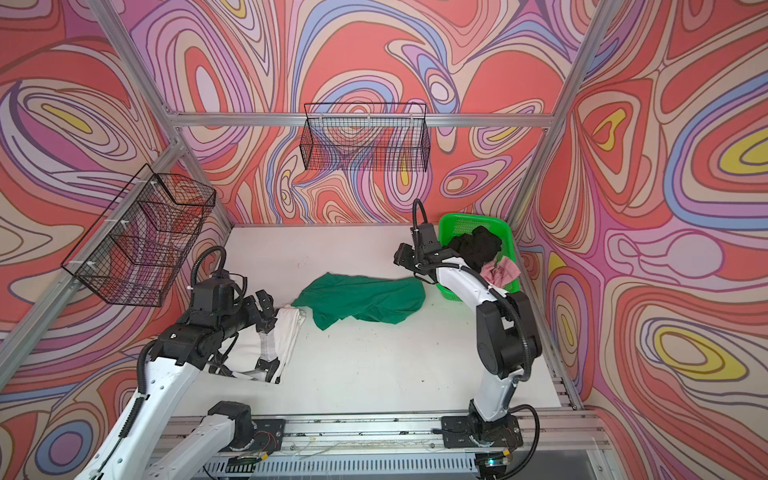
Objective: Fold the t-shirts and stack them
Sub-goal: 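Carry the green t-shirt beside the white shirt and release it, then reach the right gripper to the green t-shirt edge while the left gripper moves toward it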
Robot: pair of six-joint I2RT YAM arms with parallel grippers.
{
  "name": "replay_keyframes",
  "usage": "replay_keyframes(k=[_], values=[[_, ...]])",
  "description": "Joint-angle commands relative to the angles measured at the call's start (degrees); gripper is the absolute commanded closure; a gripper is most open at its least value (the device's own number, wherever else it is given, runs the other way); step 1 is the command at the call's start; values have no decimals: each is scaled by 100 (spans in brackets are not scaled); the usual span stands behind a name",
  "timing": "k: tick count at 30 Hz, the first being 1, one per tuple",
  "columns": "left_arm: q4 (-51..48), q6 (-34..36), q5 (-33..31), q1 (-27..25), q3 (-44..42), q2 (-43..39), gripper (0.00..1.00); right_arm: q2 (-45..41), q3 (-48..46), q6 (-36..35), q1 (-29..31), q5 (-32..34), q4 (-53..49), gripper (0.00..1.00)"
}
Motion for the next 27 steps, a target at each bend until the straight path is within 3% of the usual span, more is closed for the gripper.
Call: replay_keyframes(k=[1,10,19,23,27], values=[[-131,7,29,30,92,26,0,312,273,6,-184,423,-73,34],[-121,4,43,30,97,98,0,695,469,-256,-851,696,-302,35],[-125,17,99,30,111,161,0,1160,1074,-514,-1068,1131,-491,34],[-152,-4,26,30,118,118,0,779,1107,-666,-983,796,-475,33],[-277,-137,-198,45,186,91,0,-55,816,-952,-295,607,-515,30]])
